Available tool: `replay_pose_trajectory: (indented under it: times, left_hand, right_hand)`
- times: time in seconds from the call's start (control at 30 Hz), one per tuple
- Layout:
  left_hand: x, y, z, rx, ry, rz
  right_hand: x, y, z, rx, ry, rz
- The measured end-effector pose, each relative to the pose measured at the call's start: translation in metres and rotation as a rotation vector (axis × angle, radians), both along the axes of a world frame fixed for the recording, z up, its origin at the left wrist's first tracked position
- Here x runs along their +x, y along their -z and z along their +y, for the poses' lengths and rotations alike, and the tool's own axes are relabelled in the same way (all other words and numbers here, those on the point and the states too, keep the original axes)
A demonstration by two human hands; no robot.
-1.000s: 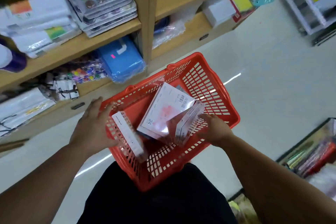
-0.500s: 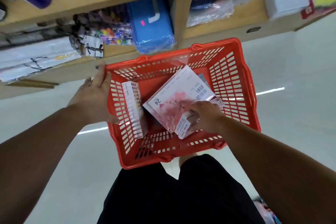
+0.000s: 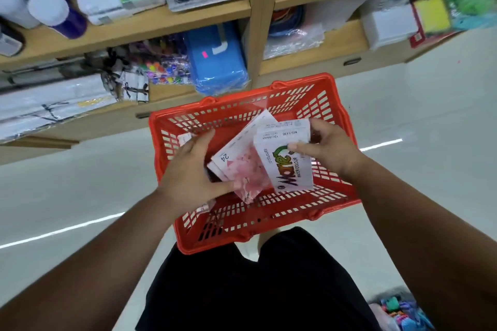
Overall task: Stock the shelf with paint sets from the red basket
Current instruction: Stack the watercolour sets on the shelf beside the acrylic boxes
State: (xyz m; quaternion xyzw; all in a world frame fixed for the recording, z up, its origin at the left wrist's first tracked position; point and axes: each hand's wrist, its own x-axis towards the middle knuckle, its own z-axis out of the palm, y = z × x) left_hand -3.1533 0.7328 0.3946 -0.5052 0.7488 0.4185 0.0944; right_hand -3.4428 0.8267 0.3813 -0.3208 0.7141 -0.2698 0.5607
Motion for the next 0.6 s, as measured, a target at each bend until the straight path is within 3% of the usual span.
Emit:
replay_pose_trajectory:
  times: [0.1,0.23,0.43,0.6]
  left_hand:
    - [-0.016,-0.006,0.007,0.298,-0.181,0.118]
    - [-0.025,-0.019,0.001,0.467,-0.288,0.331]
    - [-0.003,-0.046,-0.012,0.397,-0.532,0.450]
    - [0.066,-0.048,-0.024,0.299,-0.860,0.427]
  right_hand:
    - [0.012,-0.027,-0.013,-0.079,0.114,-0.077]
    - [0.036,-0.051,-0.034,-0.131,0.140,-0.189]
    - [0.077,-0.061,-0.059,-0.084,0.245,-0.292]
    - [0.106,-0.021,-0.063,0.079,0.220,-0.251]
